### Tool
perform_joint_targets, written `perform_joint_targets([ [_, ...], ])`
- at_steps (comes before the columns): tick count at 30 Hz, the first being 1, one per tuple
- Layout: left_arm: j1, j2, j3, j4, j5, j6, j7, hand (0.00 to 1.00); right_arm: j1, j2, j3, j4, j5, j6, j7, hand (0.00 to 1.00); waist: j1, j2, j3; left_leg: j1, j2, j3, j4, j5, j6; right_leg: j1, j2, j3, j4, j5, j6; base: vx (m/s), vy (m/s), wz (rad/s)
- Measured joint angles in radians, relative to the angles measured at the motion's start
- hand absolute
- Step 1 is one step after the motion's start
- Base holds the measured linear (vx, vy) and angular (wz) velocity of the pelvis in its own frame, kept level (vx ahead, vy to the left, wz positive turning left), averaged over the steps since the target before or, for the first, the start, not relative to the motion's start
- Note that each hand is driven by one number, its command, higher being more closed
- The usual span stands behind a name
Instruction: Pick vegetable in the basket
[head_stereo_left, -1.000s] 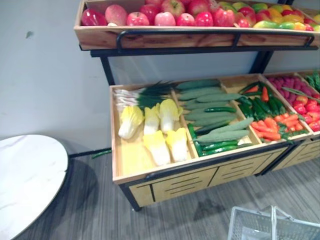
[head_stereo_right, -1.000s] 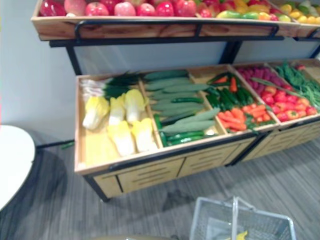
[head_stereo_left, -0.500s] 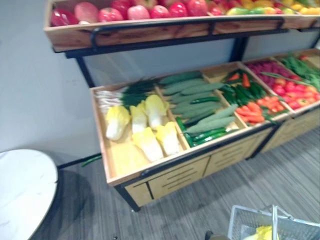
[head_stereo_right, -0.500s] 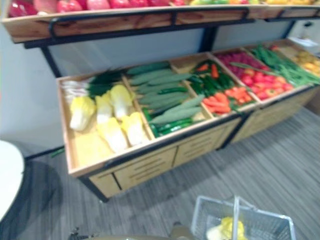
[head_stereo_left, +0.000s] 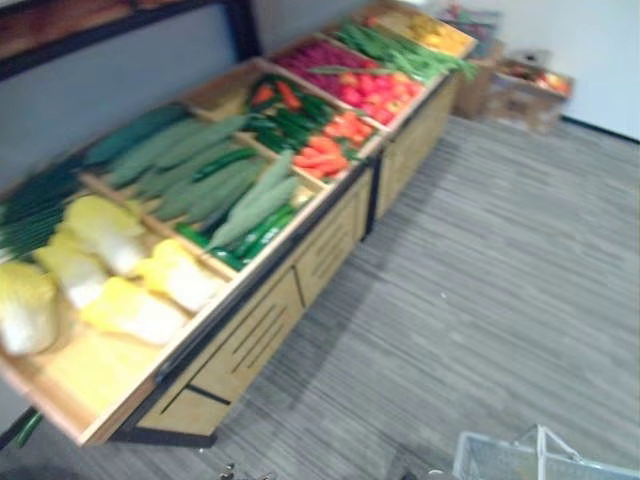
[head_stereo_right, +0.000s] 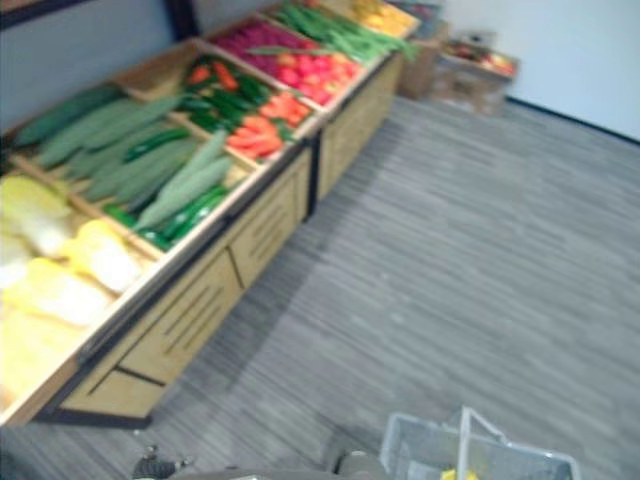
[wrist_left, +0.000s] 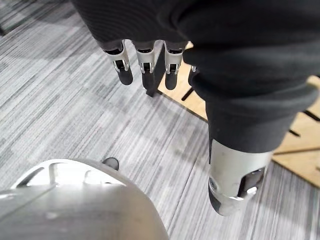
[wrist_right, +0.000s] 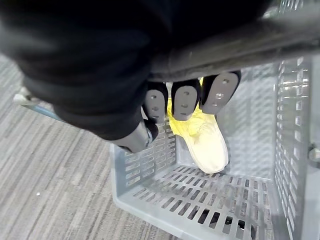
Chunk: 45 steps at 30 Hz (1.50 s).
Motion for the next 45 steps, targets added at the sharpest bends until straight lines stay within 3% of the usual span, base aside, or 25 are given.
perform_joint_targets([
  [3,-0.031,0.007,-0.026,-0.004,0.001,-0.003,0.002,0.00,0.020,-0.001,0.055,0.011,0.002,-0.001,-0.001,1.00,-0.010,0.005,0.019,-0.025,0.162,-0.058,0.284,-0.001,0.001,0.063,0.051,0.032,-0.064,-0.001,-0.017,-0.16,-0.185,-0.44],
  [4,-0.029,0.009,-0.037,-0.004,0.001,-0.003,0.002,0.00,0.027,-0.005,0.060,0.012,0.002,-0.001,-0.001,1.00,-0.012,0.007,0.025,-0.025,0.193,-0.087,0.334,0.004,0.000,0.075,0.062,0.038,-0.061,-0.008,-0.020,-0.18,-0.084,-0.45],
  [5,-0.021,0.011,-0.047,-0.004,0.002,-0.003,0.003,0.00,0.036,-0.017,0.079,0.013,0.002,-0.001,-0.001,1.00,-0.015,0.009,0.029,-0.032,0.225,-0.183,0.406,0.033,-0.006,0.093,0.077,0.072,-0.052,-0.021,-0.035,-0.14,-0.044,-0.68],
  [6,-0.008,0.012,-0.051,-0.006,0.004,-0.003,0.003,0.00,0.037,-0.029,0.096,0.013,0.000,-0.003,0.000,1.00,-0.010,0.018,0.034,-0.048,0.218,-0.288,0.437,0.070,-0.008,0.095,0.078,0.105,-0.041,-0.023,-0.039,-0.10,-0.039,-1.10],
  [7,0.008,0.009,-0.057,-0.011,0.012,-0.003,0.003,0.00,0.022,-0.036,0.100,0.010,-0.011,-0.015,0.001,1.00,-0.002,0.009,0.032,-0.095,0.172,-0.452,0.468,0.095,-0.007,0.090,0.075,0.164,-0.034,-0.023,-0.038,-0.05,-0.015,-1.09],
  [8,0.015,0.004,-0.059,-0.012,0.012,-0.004,0.003,0.00,0.019,-0.038,0.101,0.010,-0.016,-0.019,0.001,1.00,0.001,0.009,0.032,-0.110,0.128,-0.539,0.459,0.069,-0.016,0.081,0.070,0.194,-0.028,-0.023,-0.038,-0.02,0.019,-1.19],
  [10,0.045,-0.005,-0.089,-0.012,0.013,-0.015,0.008,0.00,-0.010,-0.058,0.107,0.010,-0.017,-0.022,0.000,1.00,0.006,0.013,0.033,-0.116,-0.054,-0.813,0.314,-0.059,-0.062,0.046,0.062,0.313,-0.028,-0.016,-0.029,0.00,0.071,-1.35],
  [12,0.056,-0.008,-0.096,-0.012,0.013,-0.017,0.010,0.00,-0.023,-0.070,0.123,0.008,-0.017,-0.025,0.000,1.00,0.007,0.019,0.034,-0.100,-0.106,-0.892,0.205,-0.081,-0.078,0.028,0.073,0.365,-0.030,-0.012,-0.025,0.00,0.115,-1.09],
  [14,0.066,-0.026,-0.097,-0.011,0.014,-0.025,0.016,0.00,-0.039,-0.098,0.131,-0.014,-0.021,-0.035,0.000,1.00,0.010,0.056,0.043,-0.064,-0.146,-1.042,-0.025,-0.085,-0.080,-0.009,0.114,0.445,-0.034,0.012,-0.008,0.00,0.204,-1.30],
  [15,0.067,-0.031,-0.096,-0.009,0.014,-0.024,0.022,0.00,-0.046,-0.106,0.134,-0.019,-0.022,-0.037,-0.001,1.00,0.013,0.076,0.043,-0.050,-0.148,-1.055,-0.064,-0.092,-0.089,-0.021,0.126,0.473,-0.038,0.030,0.008,0.00,0.241,-1.08],
  [16,0.068,-0.025,-0.098,-0.011,0.015,-0.025,0.029,0.00,-0.042,-0.101,0.136,-0.023,-0.029,-0.041,-0.001,1.00,0.007,0.076,0.041,-0.058,-0.166,-1.030,-0.077,-0.098,-0.079,-0.011,0.114,0.497,-0.075,0.043,0.017,0.07,0.292,-0.72],
  [18,0.062,-0.015,-0.116,-0.011,0.015,-0.031,0.038,0.00,-0.039,-0.096,0.136,-0.022,-0.041,-0.044,0.000,1.00,0.008,0.048,0.043,-0.050,-0.189,-0.988,-0.087,-0.101,-0.071,-0.009,0.079,0.504,-0.103,0.072,0.033,0.10,0.233,-0.39],
  [20,0.060,0.000,-0.122,-0.009,0.015,-0.030,0.039,0.00,-0.029,-0.096,0.136,-0.022,-0.057,-0.044,-0.001,1.00,0.004,0.043,0.039,-0.029,-0.219,-0.964,-0.103,-0.103,-0.056,0.001,0.050,0.516,-0.125,0.097,0.058,0.16,0.191,-0.25],
  [27,0.026,0.010,-0.125,-0.009,0.018,-0.031,0.039,0.00,-0.022,-0.106,0.134,-0.021,-0.060,-0.044,0.000,1.00,0.004,0.048,0.026,0.029,-0.260,-0.932,-0.138,-0.096,-0.037,0.008,0.022,0.525,-0.135,0.103,0.069,0.19,0.086,-0.22],
  [29,0.026,0.009,-0.128,-0.007,0.018,-0.031,0.038,0.00,-0.029,-0.105,0.127,-0.020,-0.060,-0.044,0.000,1.00,0.004,0.050,0.027,0.048,-0.257,-0.928,-0.132,-0.095,-0.036,-0.015,0.029,0.526,-0.063,0.095,0.065,0.08,0.009,-0.36],
  [32,0.025,0.010,-0.163,-0.003,0.018,-0.031,0.035,0.00,-0.046,-0.093,0.103,-0.020,-0.056,-0.044,-0.002,1.00,0.003,0.048,0.049,0.114,-0.258,-0.905,-0.135,-0.094,-0.034,-0.127,0.052,0.523,0.278,0.051,0.047,0.00,-0.010,-0.24],
  [33,0.025,0.010,-0.166,-0.004,0.018,-0.031,0.033,0.00,-0.039,-0.074,0.083,-0.022,-0.055,-0.044,-0.004,1.00,0.001,0.033,0.056,0.153,-0.275,-0.902,-0.139,-0.102,-0.021,-0.179,0.039,0.504,0.429,0.051,0.046,-0.01,0.028,0.05],
  [34,0.028,0.007,-0.162,-0.003,0.018,-0.030,0.030,0.00,-0.032,-0.068,0.082,-0.022,-0.054,-0.043,-0.006,1.00,0.000,0.030,0.061,0.175,-0.275,-0.891,-0.153,-0.118,0.004,-0.202,0.021,0.465,0.484,0.051,0.047,0.02,0.036,0.11],
  [35,0.028,0.005,-0.160,-0.003,0.018,-0.030,0.029,0.00,-0.029,-0.065,0.081,-0.023,-0.054,-0.043,-0.008,1.00,0.000,0.048,0.060,0.191,-0.272,-0.877,-0.175,-0.127,0.018,-0.215,0.003,0.422,0.517,0.040,0.039,0.04,0.072,0.07],
  [36,0.025,0.004,-0.156,-0.003,0.018,-0.028,0.026,0.00,-0.032,-0.052,0.082,-0.022,-0.055,-0.038,-0.007,1.00,0.001,0.026,0.063,0.204,-0.286,-0.853,-0.207,-0.133,0.029,-0.242,-0.047,0.333,0.541,0.016,0.016,0.04,0.054,-0.07],
  [38,0.033,0.002,-0.133,-0.001,0.018,-0.022,0.025,0.00,-0.041,-0.042,0.085,-0.022,-0.058,-0.037,-0.002,1.00,0.006,0.024,0.067,0.199,-0.267,-0.835,-0.205,-0.134,0.027,-0.231,-0.046,0.269,0.478,0.007,0.009,0.04,0.004,-0.36],
  [42,0.007,-0.021,-0.121,0.000,0.018,-0.017,0.023,0.00,-0.055,-0.024,0.040,-0.047,-0.053,-0.036,-0.013,1.00,0.006,0.066,0.106,0.192,-0.168,-0.826,-0.202,-0.157,-0.015,-0.277,-0.010,0.280,0.359,0.018,0.025,0.09,-0.141,-0.25],
  [45,-0.033,-0.016,-0.110,-0.002,0.024,-0.010,0.023,0.00,-0.023,-0.019,0.027,-0.075,-0.046,-0.023,-0.025,1.00,0.004,0.035,0.110,0.228,-0.128,-0.826,-0.197,-0.195,-0.082,-0.323,-0.047,0.339,0.206,0.052,0.072,0.29,-0.331,0.05],
])
